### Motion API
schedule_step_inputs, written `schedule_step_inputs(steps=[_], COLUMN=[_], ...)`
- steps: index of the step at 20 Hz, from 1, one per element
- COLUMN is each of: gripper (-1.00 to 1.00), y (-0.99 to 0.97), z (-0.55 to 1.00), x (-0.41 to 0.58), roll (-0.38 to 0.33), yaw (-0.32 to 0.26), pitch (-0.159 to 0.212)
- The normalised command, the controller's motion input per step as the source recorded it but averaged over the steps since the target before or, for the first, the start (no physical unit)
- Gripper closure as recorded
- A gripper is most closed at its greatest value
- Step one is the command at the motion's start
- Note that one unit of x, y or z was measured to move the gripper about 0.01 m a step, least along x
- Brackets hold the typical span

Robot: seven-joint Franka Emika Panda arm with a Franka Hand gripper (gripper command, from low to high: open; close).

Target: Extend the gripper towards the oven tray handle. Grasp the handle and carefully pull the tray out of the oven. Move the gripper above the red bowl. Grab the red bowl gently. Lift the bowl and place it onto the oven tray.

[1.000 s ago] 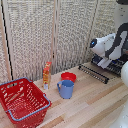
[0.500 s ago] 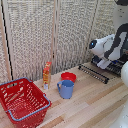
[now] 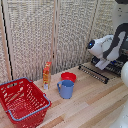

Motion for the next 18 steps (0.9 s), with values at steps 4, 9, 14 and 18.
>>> schedule_step_inputs(steps=[4,9,14,18], gripper=[1.00,1.00,-1.00,-1.00], y=[0.85,0.54,0.03,0.00], z=[0.00,0.00,0.00,0.01], x=[0.150,0.222,0.158,0.096], roll=[-0.035,-0.036,-0.005,0.009], yaw=[-0.115,-0.126,0.010,0.024], pitch=[-0.002,0.003,0.010,0.001])
